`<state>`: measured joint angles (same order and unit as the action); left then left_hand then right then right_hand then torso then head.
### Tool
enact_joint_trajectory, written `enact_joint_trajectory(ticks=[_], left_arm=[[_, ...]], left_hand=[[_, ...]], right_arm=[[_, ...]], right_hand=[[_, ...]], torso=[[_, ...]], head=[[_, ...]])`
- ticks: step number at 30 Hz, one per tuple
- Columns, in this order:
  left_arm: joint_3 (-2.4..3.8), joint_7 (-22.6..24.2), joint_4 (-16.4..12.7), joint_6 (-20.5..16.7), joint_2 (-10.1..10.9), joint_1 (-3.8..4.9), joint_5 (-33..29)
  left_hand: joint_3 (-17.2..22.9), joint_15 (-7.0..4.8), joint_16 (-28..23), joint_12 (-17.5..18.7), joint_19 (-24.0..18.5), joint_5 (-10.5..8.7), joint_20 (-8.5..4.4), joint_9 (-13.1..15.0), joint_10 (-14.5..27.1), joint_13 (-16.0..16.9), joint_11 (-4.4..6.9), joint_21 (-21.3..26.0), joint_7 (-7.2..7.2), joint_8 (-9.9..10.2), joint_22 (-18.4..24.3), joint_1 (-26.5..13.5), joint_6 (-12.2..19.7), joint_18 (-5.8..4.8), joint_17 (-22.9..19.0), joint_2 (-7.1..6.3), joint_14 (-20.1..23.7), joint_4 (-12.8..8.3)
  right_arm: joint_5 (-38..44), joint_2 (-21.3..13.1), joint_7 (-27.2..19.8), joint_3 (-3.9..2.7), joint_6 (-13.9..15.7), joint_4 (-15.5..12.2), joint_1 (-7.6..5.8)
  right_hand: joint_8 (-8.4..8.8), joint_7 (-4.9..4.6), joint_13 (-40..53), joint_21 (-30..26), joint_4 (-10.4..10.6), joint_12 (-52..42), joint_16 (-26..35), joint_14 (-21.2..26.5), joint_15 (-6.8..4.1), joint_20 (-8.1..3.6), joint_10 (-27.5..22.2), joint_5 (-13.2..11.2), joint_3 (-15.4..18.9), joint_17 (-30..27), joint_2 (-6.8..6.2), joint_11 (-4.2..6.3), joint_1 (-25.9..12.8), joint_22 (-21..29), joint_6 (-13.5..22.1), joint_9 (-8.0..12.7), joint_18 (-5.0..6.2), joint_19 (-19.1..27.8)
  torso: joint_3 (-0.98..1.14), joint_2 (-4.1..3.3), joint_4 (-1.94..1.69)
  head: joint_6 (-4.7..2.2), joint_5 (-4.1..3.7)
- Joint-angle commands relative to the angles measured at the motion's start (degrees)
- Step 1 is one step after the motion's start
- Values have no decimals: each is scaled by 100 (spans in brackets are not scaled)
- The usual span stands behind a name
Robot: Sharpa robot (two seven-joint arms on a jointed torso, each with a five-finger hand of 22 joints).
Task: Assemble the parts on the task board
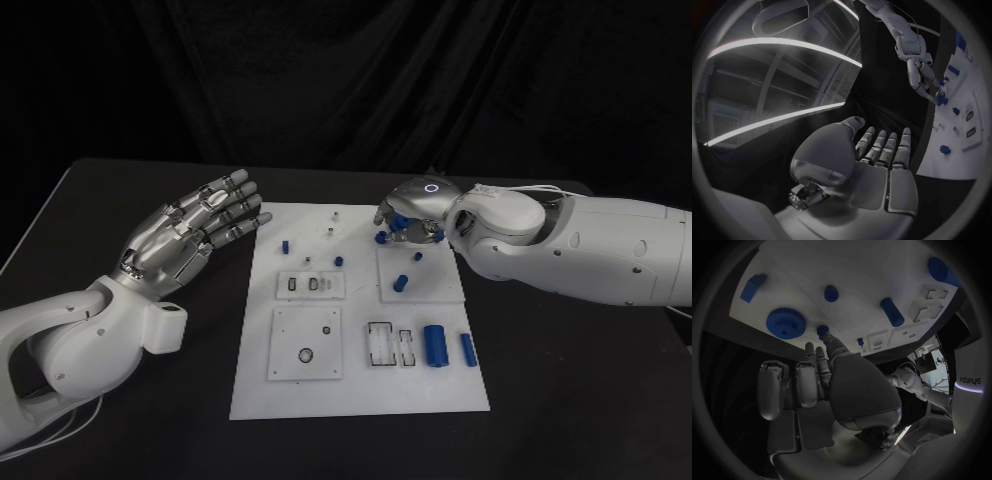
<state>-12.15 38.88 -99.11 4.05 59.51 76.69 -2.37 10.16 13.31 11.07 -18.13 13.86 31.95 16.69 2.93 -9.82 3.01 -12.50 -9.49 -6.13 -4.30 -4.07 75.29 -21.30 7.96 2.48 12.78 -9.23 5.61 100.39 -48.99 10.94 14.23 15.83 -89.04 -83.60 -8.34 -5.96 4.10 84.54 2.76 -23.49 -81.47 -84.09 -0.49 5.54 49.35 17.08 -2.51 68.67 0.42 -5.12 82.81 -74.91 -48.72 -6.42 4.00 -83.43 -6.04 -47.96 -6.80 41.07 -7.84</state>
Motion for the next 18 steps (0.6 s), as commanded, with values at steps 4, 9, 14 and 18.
enact_joint_trajectory(ticks=[4,9,14,18], left_arm=[[2,1064,9,133,-13,10,24],[2,1048,18,146,-15,10,24],[2,1028,40,165,-21,10,24],[2,1015,65,176,-28,9,24]], left_hand=[[51,33,15,-29,-7,30,7,8,6,3,-41,10,-21,-24,4,-52,-35,-88,-1,6,0,4],[51,33,15,-29,-7,30,7,8,6,3,-41,10,-21,-24,4,-52,-35,-88,-1,6,0,4],[68,39,24,-32,-4,27,9,7,8,3,-49,8,-27,-23,4,-56,-33,-94,0,5,-3,1],[81,46,26,-32,-5,21,10,8,12,3,-57,9,-33,-23,5,-60,-35,-99,0,-5,-1,-5]], right_arm=[[-88,52,-132,-4,14,69,61],[-126,97,-170,-4,-64,135,98],[-180,146,-237,-4,-64,204,144],[-234,191,-317,-4,-14,264,181]], right_hand=[[33,-25,5,-3,8,39,30,-163,62,56,46,47,-80,9,-61,-43,-34,-206,-32,-14,-101,-2],[51,-44,2,-7,15,92,30,-159,105,106,128,205,-279,17,-109,-59,-43,-207,-148,-41,-99,4],[64,-49,-5,-29,15,173,49,-140,124,129,179,314,-542,-8,-179,-70,-50,-173,-303,-74,-88,33],[-25,-73,-2,-25,29,201,47,-140,121,134,337,332,-809,4,-210,-51,-65,-193,-620,-156,-89,31]], torso=[[-1,14,1],[-4,18,6],[-6,24,4],[-7,28,4]], head=[[16,-3],[14,9],[20,7],[24,8]])
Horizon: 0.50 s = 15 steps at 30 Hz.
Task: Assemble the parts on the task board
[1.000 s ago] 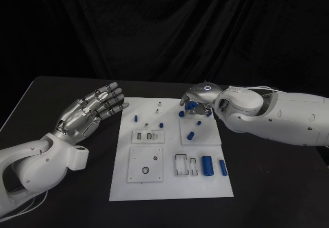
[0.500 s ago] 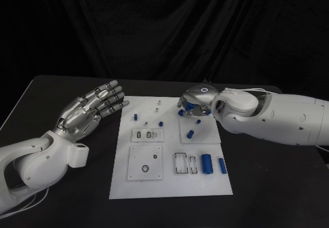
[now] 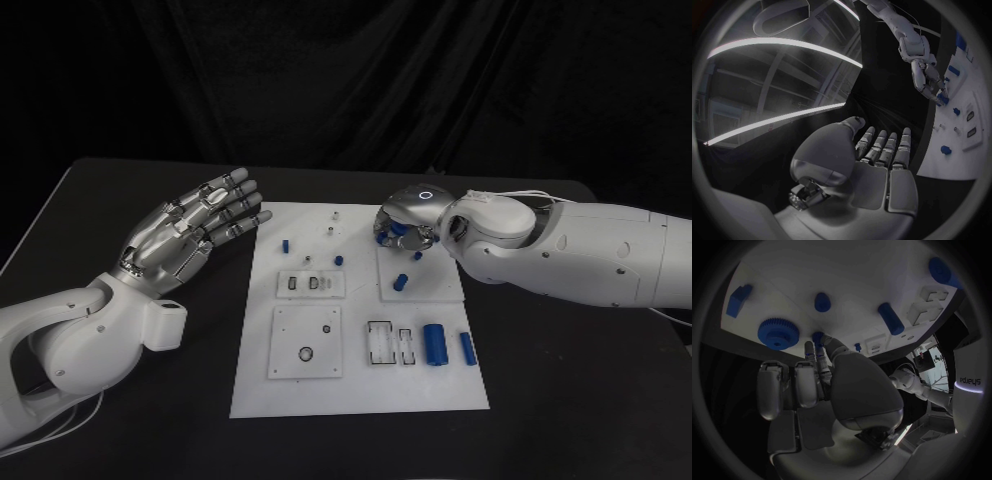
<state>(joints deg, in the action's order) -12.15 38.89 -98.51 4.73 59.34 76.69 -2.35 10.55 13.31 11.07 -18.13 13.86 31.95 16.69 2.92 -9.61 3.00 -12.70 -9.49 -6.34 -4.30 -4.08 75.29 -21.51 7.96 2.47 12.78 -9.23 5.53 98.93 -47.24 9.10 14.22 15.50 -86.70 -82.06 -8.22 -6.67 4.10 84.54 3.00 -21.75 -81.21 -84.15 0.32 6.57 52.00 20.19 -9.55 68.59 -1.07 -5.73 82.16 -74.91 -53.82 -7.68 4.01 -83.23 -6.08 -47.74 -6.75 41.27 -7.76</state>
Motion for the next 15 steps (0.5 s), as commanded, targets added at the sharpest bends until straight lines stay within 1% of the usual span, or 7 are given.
enact_joint_trajectory(ticks=[1,3,4,7,9,12,15], left_arm=[[3,1009,8,113,-12,9,22],[3,998,10,122,-13,9,22],[3,993,9,126,-13,8,22],[3,981,8,135,-7,8,22],[4,970,15,140,-2,8,22],[4,961,26,147,-2,7,22],[4,951,37,160,-6,7,22]], left_hand=[[41,46,26,-32,-5,21,10,8,-9,3,-37,9,-12,-23,5,-60,-14,-99,1,-5,-1,3],[43,47,24,-33,-7,21,10,7,-9,3,-38,11,-13,-22,6,-61,-10,-99,0,-6,1,2],[54,51,29,-32,-9,18,10,7,-6,3,-44,13,-18,-21,7,-64,-9,-104,1,-9,1,0],[54,51,29,-32,-9,18,10,7,-6,3,-44,13,-18,-21,7,-64,-9,-104,1,-9,1,0],[67,57,33,-36,-7,16,10,7,-4,3,-52,12,-24,-21,8,-68,-10,-109,1,-12,1,-3],[81,64,42,-41,-8,14,11,8,-5,4,-60,13,-30,-23,8,-73,-15,-115,2,-15,-2,-6],[100,73,50,-51,-4,12,12,10,-8,6,-71,11,-39,-25,8,-79,-25,-122,4,-17,-5,-9]], right_arm=[[-111,25,-155,-2,44,42,36],[-138,32,-189,-2,106,59,50],[-147,34,-201,-2,137,65,55],[-163,37,-228,-3,236,79,63],[-175,47,-252,-3,324,98,68],[-224,67,-260,-3,342,124,71],[-286,86,-281,-3,370,144,72]], right_hand=[[-48,16,-1,-28,3,27,21,-135,36,28,113,22,-154,16,-60,18,5,-189,-151,-44,-88,13],[-79,25,-2,-28,-1,38,19,-137,15,13,220,26,-287,24,-52,46,19,-195,-264,-85,-88,13],[-124,27,-2,-30,-21,41,22,-137,-13,-8,326,16,-398,26,-30,80,55,-195,-381,-128,-86,15],[-170,40,-4,-35,-56,52,28,-136,-32,-31,500,-21,-544,23,-16,112,101,-193,-510,-190,-86,19],[-189,23,-13,-37,-81,89,32,-138,-43,-47,624,-49,-652,27,-27,129,119,-197,-584,-241,-86,19],[-192,18,-18,-34,-104,116,32,-140,-49,-53,672,-65,-706,33,-35,137,138,-209,-606,-264,-89,14],[-183,-9,-26,-37,-116,159,36,-139,-52,-56,694,-76,-753,29,-51,138,142,-208,-608,-282,-88,16]], torso=[[-3,6,-1],[-2,7,1],[-1,8,1],[-2,12,4],[-2,13,4],[-1,14,4],[-3,17,6]], head=[[4,0],[13,2],[16,4],[22,15],[20,18],[19,17],[7,21]])
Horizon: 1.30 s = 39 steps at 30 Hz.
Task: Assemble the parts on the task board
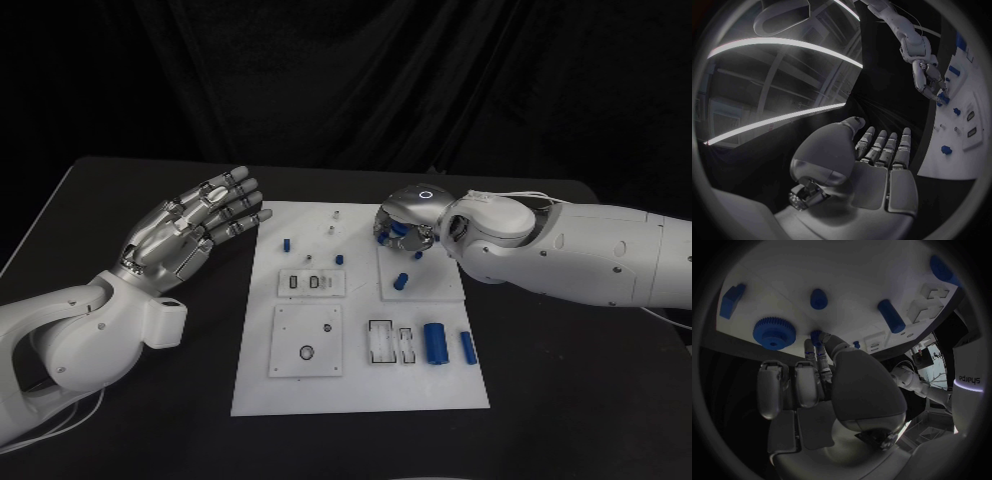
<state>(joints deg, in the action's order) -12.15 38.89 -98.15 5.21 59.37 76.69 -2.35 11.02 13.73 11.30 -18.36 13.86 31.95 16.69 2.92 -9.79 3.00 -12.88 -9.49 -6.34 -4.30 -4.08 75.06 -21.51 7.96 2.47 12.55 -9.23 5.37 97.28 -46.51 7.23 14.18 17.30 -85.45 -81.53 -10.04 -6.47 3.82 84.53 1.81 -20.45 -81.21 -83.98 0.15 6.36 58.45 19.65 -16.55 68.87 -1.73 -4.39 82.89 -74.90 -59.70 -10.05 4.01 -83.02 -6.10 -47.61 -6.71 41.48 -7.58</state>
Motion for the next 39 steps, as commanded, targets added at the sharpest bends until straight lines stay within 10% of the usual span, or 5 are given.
enact_joint_trajectory(ticks=[1,10,21,39], left_arm=[[4,947,5,117,-7,7,21],[4,932,9,114,16,7,21],[4,909,30,95,-21,6,21],[4,900,45,117,-67,6,21]], left_hand=[[53,31,27,-28,-5,12,12,10,10,6,-53,10,-39,-25,8,-56,-25,-122,4,6,-5,7],[75,40,36,-32,-3,13,13,12,10,6,-65,10,-46,-28,9,-63,-32,-131,5,5,-8,5],[99,49,52,-51,2,10,14,15,1,9,-75,7,-55,-34,9,-73,-52,-141,8,-4,-16,0],[106,51,48,-48,3,10,13,14,3,9,-77,7,-56,-32,9,-76,-45,-144,7,-6,-11,-2]], right_arm=[[-137,18,-106,0,234,22,19],[-307,105,-152,-14,656,-8,-168],[-450,829,-155,-38,224,479,-683],[-281,1591,-369,-71,215,1494,-347]], right_hand=[[-3,-35,2,-38,-3,38,37,-156,-38,-36,67,-24,-70,2,13,6,73,-208,-30,-53,-89,-4],[-72,-57,12,-17,-116,149,21,-176,-91,-88,407,-92,-274,66,-49,72,145,-278,-223,-211,-102,-35],[32,-73,13,-27,-109,352,29,-176,-97,-99,567,-507,-339,86,-74,77,93,-291,-125,-306,-103,-31],[130,-127,5,-46,-105,512,34,-165,-51,-66,515,-640,-352,95,-115,19,82,-272,-30,-332,-98,-10]], torso=[[-3,5,0],[-1,12,4],[-20,23,-8],[0,6,-16]], head=[[-18,5],[-80,121],[-33,213],[-51,350]])
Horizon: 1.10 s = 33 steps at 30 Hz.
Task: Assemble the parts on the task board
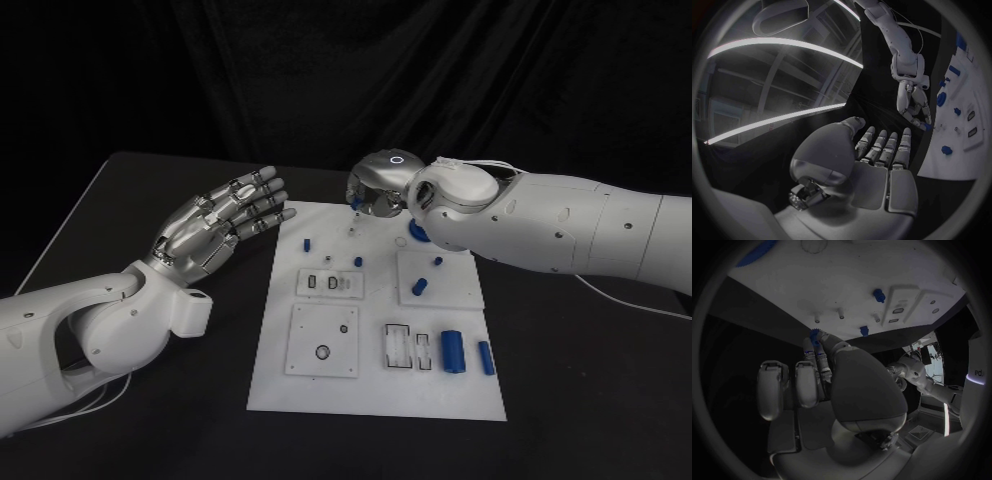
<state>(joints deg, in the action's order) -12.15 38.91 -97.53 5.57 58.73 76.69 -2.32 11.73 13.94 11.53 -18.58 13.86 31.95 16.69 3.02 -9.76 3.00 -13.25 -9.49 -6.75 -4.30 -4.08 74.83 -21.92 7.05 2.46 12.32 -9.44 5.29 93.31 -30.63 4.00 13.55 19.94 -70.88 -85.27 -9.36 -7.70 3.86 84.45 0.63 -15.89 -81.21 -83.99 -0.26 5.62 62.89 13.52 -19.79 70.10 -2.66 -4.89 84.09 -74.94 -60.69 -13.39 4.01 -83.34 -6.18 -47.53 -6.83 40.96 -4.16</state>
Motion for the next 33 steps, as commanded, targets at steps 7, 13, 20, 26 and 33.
enact_joint_trajectory(ticks=[7,13,20,26,33], left_arm=[[4,897,-5,80,-2,6,19],[4,884,11,91,-14,6,19],[4,872,27,108,-31,6,19],[4,860,42,122,-44,6,19],[4,844,60,144,-60,6,19]], left_hand=[[34,31,26,-27,3,10,13,4,0,9,-40,7,-15,-32,9,-53,-4,-54,7,17,10,6],[34,31,26,-27,3,10,13,4,0,9,-40,7,-15,-32,9,-53,-4,-54,7,17,10,6],[48,33,28,-27,6,11,13,3,2,9,-42,5,-19,-32,9,-57,0,-59,7,17,11,5],[54,34,29,-28,3,11,13,3,2,9,-43,7,-20,-31,10,-59,0,-60,7,18,12,5],[54,34,29,-28,3,11,13,3,2,9,-43,7,-20,-31,10,-59,0,-60,7,18,12,5]], right_arm=[[136,-37,-25,-11,-32,54,72],[140,-70,-7,-12,-69,35,88],[141,-86,9,-12,-98,28,111],[141,-87,0,-12,-85,21,136],[141,-62,-1,-12,-113,50,165]], right_hand=[[91,-13,2,-41,18,87,37,-160,-1,17,57,-40,-36,-30,-25,58,-42,-267,100,2,-98,25],[111,-19,3,-45,23,108,39,-158,6,23,47,-41,-41,-32,-28,51,-46,-262,121,3,-96,30],[137,-26,5,-50,23,136,46,-152,13,31,36,-20,-55,-43,-32,43,-43,-258,147,4,-95,34],[153,-32,6,-51,28,151,50,-149,18,36,31,-18,-58,-49,-37,37,-50,-258,163,6,-94,36],[168,-36,8,-52,36,162,52,-147,22,40,31,-23,-59,-52,-42,33,-60,-258,180,8,-94,37]], torso=[[13,-6,12],[3,6,-10],[2,7,0],[6,9,8],[3,11,0]], head=[[3,17],[12,-28],[32,-27],[41,-32],[59,-57]])
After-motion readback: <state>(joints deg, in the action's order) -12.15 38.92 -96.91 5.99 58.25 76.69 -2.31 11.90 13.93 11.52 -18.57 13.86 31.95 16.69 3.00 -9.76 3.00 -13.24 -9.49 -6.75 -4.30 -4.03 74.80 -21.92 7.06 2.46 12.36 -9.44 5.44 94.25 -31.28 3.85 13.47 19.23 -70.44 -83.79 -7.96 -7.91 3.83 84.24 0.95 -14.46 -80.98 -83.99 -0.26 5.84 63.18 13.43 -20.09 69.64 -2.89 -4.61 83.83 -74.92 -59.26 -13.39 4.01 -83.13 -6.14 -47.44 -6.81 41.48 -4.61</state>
